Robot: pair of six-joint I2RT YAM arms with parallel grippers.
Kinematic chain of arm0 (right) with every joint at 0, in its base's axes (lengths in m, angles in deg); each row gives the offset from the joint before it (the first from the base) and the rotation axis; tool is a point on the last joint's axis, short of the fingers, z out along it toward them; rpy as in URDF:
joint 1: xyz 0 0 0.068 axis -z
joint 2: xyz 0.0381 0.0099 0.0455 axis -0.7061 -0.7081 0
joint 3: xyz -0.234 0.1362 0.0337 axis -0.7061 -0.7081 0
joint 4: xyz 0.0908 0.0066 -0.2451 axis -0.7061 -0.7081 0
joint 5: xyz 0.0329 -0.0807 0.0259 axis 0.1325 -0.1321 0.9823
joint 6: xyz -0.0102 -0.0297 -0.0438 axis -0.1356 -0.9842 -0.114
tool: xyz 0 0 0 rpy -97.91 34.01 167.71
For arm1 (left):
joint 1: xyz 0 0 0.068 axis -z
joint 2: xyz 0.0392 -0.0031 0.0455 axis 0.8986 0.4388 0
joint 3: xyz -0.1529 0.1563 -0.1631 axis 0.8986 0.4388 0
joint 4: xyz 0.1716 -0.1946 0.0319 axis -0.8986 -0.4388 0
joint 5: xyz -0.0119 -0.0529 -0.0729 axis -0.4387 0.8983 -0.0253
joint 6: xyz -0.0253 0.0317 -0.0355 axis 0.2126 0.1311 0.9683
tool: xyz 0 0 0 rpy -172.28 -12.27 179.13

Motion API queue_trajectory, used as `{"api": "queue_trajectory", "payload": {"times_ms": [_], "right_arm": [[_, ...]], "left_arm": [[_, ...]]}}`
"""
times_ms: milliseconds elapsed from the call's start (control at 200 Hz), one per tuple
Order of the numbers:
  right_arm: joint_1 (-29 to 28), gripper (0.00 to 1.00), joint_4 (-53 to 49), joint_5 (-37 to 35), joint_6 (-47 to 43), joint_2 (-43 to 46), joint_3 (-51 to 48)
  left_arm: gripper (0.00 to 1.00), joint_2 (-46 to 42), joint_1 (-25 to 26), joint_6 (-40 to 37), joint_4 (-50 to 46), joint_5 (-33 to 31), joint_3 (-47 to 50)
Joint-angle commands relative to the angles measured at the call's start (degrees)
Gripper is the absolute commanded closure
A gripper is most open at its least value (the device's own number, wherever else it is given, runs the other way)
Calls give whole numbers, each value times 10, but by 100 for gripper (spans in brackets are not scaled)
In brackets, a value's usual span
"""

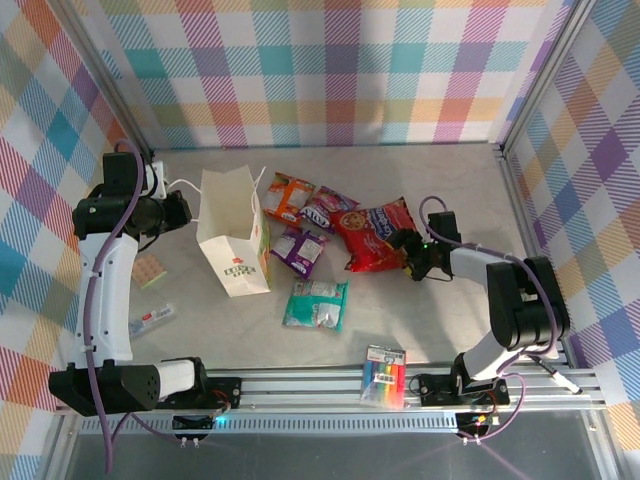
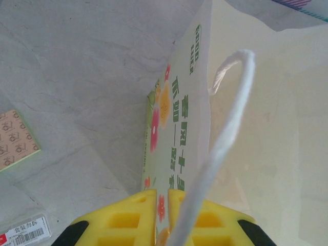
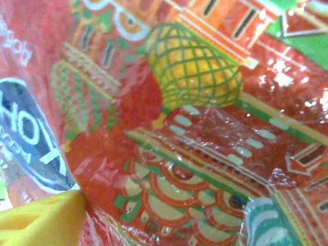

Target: Place the snacks into the paper bag

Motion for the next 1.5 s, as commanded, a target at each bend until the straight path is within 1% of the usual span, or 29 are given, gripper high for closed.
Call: {"api": "queue_trajectory", "payload": {"times_ms": [0,160,375,545,675,810,885,950,1070,1220,1380,1495], "right_arm": [[-23,30,62,-20,3,-41,-6],[-23,44,6,-32,-33,-22,2],[-21,57,-86,-49,-97,24,19],[-14,57,-167,-79,-157,68,25],[-1,56,-217,-82,-208,95,26],[21,55,-256,-88,-239,95,19],[38,55,-253,-76,-245,83,13],[46,53,-247,-63,-249,69,12],[49,36,-240,-42,-261,57,19],[49,24,-241,-31,-269,74,26],[49,18,-207,0,-276,101,13],[49,16,-184,26,-274,104,7]], "left_arm": [[86,-6,-8,-5,-15,-7,-14],[86,-4,-8,-3,-16,-6,-18],[87,-4,-8,1,-14,-4,-15],[87,-7,-8,1,-14,-4,-12],[87,-6,-8,2,-14,-1,-14],[87,-5,-8,3,-11,3,-12],[87,-6,-8,4,-10,3,-10],[87,-6,-8,4,-10,4,-8],[87,-8,-8,3,-14,3,-8],[87,-14,-8,1,-15,-1,-8],[87,-14,-8,1,-11,6,-1],[87,-10,-8,4,-8,13,3]]}}
